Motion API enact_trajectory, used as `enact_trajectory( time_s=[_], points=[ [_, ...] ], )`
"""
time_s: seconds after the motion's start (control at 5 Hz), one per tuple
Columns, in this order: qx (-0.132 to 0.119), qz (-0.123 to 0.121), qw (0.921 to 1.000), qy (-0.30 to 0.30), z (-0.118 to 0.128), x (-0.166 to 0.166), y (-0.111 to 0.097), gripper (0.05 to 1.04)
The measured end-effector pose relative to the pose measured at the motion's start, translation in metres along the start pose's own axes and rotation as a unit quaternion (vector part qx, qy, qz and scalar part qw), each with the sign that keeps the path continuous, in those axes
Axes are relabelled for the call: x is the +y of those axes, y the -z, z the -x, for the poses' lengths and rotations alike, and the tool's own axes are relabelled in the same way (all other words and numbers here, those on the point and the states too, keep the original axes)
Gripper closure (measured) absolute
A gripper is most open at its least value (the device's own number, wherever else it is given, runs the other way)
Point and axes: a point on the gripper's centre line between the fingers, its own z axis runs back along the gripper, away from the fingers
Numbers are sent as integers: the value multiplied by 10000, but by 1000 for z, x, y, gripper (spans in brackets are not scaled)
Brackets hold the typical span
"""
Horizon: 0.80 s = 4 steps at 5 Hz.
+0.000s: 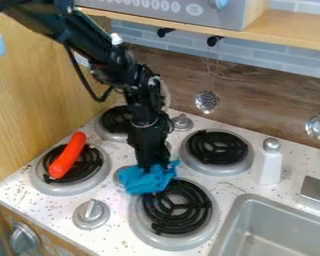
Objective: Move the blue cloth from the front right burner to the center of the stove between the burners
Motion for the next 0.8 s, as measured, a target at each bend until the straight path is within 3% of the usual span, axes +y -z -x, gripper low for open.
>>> enact_trajectory(
  time_s=[0.8],
  points=[
    [-208, -212, 9996, -13, -17, 12, -2, 988]
  ],
)
